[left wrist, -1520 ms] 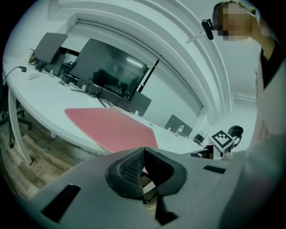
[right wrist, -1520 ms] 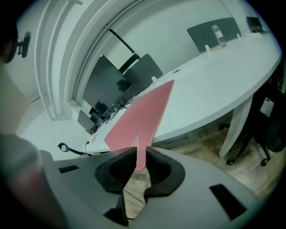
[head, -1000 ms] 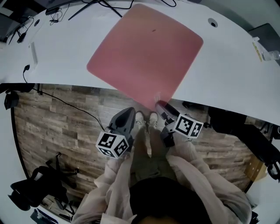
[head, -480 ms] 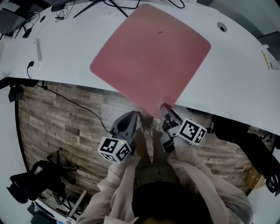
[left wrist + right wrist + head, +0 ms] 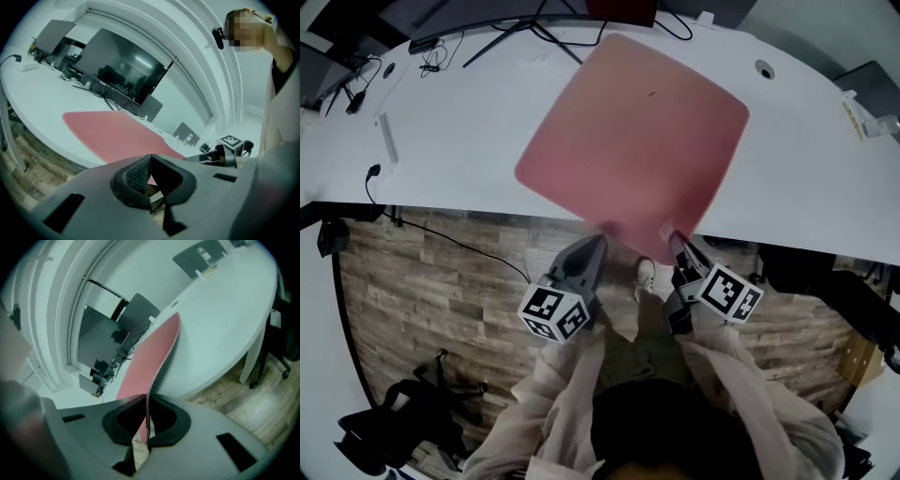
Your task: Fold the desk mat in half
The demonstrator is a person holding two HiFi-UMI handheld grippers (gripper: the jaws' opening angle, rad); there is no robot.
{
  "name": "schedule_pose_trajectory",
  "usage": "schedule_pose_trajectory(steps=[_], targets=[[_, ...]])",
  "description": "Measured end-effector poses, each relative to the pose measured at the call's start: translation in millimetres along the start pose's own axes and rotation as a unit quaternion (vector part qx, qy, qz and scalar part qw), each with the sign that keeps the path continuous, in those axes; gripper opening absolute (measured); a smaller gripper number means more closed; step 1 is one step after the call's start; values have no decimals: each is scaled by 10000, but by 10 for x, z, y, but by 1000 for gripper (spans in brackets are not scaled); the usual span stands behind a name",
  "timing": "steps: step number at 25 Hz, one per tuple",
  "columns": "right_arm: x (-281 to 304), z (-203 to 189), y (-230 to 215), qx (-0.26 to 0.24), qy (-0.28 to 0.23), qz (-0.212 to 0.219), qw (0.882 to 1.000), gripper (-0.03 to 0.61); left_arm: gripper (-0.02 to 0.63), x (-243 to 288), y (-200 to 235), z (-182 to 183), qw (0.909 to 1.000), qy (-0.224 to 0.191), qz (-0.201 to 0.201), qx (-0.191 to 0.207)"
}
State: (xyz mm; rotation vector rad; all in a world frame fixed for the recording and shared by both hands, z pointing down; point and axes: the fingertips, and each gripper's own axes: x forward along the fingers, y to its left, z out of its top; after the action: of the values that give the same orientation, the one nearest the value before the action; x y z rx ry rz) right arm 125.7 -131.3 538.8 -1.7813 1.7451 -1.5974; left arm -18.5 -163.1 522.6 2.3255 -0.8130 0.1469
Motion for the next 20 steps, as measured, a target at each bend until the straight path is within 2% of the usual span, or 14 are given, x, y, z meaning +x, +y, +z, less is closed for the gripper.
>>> schedule_pose_trajectory(steps=[3, 7, 9, 13, 20], targets=[[0, 65, 234, -723, -257, -260, 9967, 32, 26, -78, 138, 220, 9996, 14, -242, 123], [92, 105, 535, -976, -595, -327, 9929, 32, 26, -202, 369, 460, 9989, -14, -437, 187], [157, 124, 657, -1268, -663, -362, 9891, 32, 26, -239, 451, 530, 9983, 8, -520, 246], [354, 138, 890, -1831, -494, -231, 9816, 34, 26, -302, 568, 645, 9975, -9, -633, 305], [712, 182, 1185, -2059, -217, 81, 9783, 36, 26, -401, 704, 744, 9978, -120, -598, 274]])
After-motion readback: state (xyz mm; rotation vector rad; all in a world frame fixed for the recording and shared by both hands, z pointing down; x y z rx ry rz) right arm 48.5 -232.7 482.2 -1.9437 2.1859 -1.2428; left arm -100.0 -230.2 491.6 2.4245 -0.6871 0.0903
